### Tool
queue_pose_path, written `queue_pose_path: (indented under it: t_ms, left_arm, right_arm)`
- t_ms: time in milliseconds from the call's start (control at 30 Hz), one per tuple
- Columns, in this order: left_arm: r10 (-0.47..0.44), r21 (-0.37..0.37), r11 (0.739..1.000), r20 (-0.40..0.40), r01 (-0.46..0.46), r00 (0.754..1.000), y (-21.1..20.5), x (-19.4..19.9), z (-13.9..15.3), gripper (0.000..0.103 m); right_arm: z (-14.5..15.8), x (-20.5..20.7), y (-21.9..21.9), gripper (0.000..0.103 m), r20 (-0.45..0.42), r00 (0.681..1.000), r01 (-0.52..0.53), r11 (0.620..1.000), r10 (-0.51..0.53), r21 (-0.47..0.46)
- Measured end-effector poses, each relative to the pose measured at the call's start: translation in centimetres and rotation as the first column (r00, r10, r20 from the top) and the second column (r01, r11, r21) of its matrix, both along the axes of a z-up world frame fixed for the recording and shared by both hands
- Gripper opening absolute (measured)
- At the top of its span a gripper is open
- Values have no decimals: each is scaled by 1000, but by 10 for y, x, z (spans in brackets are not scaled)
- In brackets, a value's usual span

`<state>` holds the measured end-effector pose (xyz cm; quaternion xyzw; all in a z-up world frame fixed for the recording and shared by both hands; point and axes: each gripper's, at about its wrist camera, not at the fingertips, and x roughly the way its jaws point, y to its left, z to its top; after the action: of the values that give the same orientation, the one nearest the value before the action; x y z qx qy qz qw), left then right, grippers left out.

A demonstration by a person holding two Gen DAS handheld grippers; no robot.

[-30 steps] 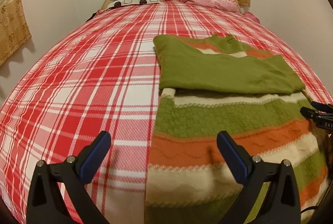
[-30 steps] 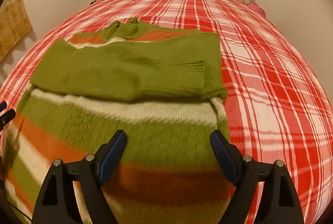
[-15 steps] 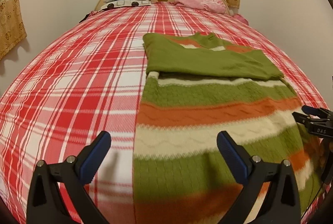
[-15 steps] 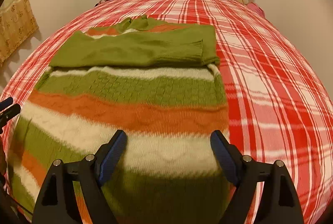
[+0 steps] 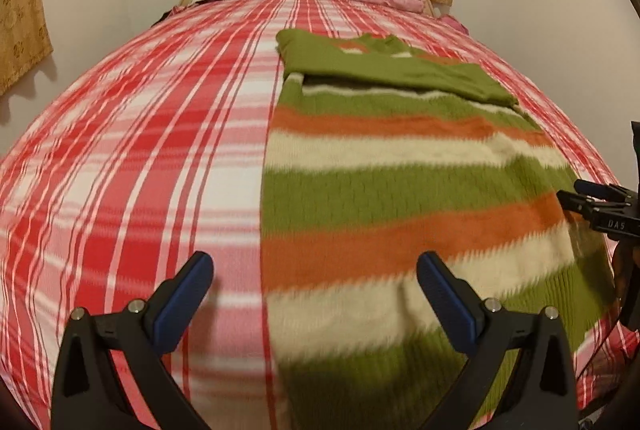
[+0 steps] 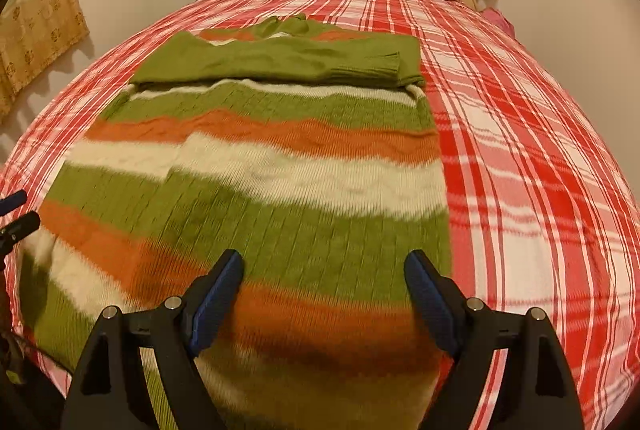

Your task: Fold small clothes

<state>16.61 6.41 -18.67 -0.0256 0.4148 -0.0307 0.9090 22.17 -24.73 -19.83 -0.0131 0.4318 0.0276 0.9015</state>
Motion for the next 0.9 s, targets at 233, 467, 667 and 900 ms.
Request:
queue_pose_path:
  t_ms: [233, 467, 667, 900]
  left_arm:
    - [-36, -21, 999, -8, 36, 999, -1, -28, -6, 102]
    - [-83, -82, 993, -46, 79, 995, -2, -51, -13, 90]
    - [-92, -95, 992, -59, 86, 994, -4, -66, -17, 77]
    - [-120, -122, 986, -82, 110, 989, -7, -72, -20, 63]
  right_arm:
    - [-3, -34, 2, 84, 4, 1000, 8, 1000, -8, 27]
    - [-6, -75, 6, 84, 43, 999, -2, 1000, 2, -14]
    - [-5, -100, -8, 84, 68, 997, 28, 998, -32, 51]
    - [-8, -117, -20, 84, 63, 996, 63, 996, -67, 64]
